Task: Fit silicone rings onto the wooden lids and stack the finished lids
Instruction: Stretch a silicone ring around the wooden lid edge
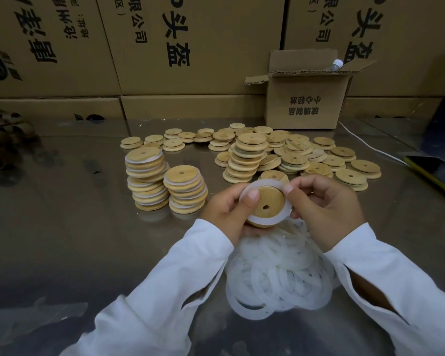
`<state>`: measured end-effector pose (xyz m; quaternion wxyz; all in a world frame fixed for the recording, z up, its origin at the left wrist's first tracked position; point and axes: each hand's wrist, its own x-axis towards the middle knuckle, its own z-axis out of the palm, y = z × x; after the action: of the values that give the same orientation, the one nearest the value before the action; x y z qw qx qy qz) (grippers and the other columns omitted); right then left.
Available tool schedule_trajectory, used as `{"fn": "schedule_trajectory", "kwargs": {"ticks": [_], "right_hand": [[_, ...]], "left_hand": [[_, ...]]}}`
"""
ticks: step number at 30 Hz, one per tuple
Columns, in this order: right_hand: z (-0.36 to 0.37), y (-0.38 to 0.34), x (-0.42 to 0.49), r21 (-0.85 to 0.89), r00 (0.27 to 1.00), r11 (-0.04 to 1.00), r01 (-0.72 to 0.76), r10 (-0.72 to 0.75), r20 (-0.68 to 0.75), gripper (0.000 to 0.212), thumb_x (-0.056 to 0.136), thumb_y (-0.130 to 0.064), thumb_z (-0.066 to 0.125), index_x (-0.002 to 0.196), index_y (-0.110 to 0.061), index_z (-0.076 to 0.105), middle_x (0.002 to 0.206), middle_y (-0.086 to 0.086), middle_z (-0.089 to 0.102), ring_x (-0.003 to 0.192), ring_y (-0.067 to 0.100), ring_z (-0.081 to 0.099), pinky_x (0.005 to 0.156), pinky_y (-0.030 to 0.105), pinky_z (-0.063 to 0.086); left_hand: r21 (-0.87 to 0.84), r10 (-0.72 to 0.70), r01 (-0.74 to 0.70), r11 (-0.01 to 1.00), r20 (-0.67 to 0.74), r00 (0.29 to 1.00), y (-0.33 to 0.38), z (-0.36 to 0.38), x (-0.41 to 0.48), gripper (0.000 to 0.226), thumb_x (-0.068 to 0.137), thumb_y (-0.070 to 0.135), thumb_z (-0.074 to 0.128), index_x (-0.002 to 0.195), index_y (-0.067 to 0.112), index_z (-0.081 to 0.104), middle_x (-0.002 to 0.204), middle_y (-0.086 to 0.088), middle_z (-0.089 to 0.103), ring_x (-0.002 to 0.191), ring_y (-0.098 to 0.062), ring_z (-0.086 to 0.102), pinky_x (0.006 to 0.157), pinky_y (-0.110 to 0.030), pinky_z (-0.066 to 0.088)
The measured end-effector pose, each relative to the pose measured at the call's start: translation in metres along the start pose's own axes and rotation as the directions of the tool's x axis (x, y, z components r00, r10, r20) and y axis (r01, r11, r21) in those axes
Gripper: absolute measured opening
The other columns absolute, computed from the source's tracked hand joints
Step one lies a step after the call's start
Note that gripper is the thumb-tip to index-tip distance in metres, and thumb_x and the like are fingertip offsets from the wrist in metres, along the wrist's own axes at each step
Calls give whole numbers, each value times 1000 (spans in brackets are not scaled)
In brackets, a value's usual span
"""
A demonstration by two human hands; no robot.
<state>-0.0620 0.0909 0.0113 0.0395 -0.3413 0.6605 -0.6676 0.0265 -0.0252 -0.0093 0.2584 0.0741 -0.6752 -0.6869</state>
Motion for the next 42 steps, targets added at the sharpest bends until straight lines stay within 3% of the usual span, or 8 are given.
{"fn": "schedule_trajectory", "kwargs": {"ticks": [4, 10, 15, 20, 27, 33, 37, 42], "right_hand": [[0, 3, -1, -91, 999, 995, 34, -34, 7, 10, 80, -12, 63, 72, -17, 66, 69, 9, 64, 56, 19, 54, 55, 22, 48], [0, 7, 0, -117, 999, 992, 46, -48, -10, 10, 79, -15, 63, 70, -19, 65, 67, 7, 64, 56, 20, 55, 55, 20, 47], [0, 8, 1, -86, 1000, 996, 17, -17, -2, 11, 80, -11, 64, 70, -15, 65, 65, 7, 62, 51, 12, 52, 52, 15, 45], [-1, 8, 2, -66, 1000, 998, 9, -8, 13, 13, 82, -9, 63, 70, -15, 63, 61, 1, 59, 45, 5, 51, 50, 12, 45], [0, 5, 1, -23, 1000, 1000, -6, 6, 14, 9, 81, -13, 64, 71, -11, 64, 59, 1, 58, 43, 4, 51, 49, 11, 44], [4, 6, -4, -57, 1000, 998, 16, -16, 6, 8, 76, -19, 67, 73, -20, 60, 67, -1, 62, 57, 17, 56, 60, 34, 50], [2, 6, -3, -74, 1000, 997, 14, -16, -26, 10, 76, -21, 64, 67, -20, 62, 61, 0, 62, 58, 25, 58, 55, 22, 47], [2, 5, -3, -39, 1000, 999, 5, -5, -6, 9, 78, -17, 64, 69, -16, 62, 58, 1, 60, 51, 10, 58, 52, 11, 45]], "left_hand": [[1, 3, -3, 1000, -1, 1000, 0, 1, -1, 22, 92, 19, 44, 100, 12, 63, 83, -5, 68, 75, -20, 68, 65, -33, 59], [-11, -21, 21, 1000, -14, 1000, 3, 1, 0, 24, 93, 17, 43, 106, 5, 60, 88, -11, 66, 75, -20, 68, 64, -31, 59], [-25, -41, 40, 999, -35, 999, 4, 0, 0, 23, 94, 15, 43, 105, 5, 61, 92, -17, 65, 80, -27, 66, 68, -35, 59], [-81, -44, 41, 996, -42, 998, 5, 0, 0, 20, 93, 17, 43, 96, 10, 63, 86, -10, 67, 73, -18, 69, 58, -26, 57], [-122, -47, 39, 992, -57, 997, 5, -1, 1, 21, 93, 19, 44, 96, 12, 64, 87, -7, 70, 80, -22, 70, 62, -28, 57], [-139, -41, 29, 990, -80, 996, 3, -2, 3, 21, 93, 20, 44, 90, 15, 64, 76, -3, 72, 71, -22, 71, 61, -31, 59], [-147, -17, 7, 989, -66, 998, 1, -2, 4, 27, 80, 33, 54, 96, 13, 64, 82, -7, 73, 77, -30, 70, 71, -40, 58], [-99, -2, -1, 995, -37, 999, -2, -4, 6, 36, 63, 22, 65, 97, 14, 63, 78, -1, 72, 78, -21, 69, 67, -37, 59]]}}
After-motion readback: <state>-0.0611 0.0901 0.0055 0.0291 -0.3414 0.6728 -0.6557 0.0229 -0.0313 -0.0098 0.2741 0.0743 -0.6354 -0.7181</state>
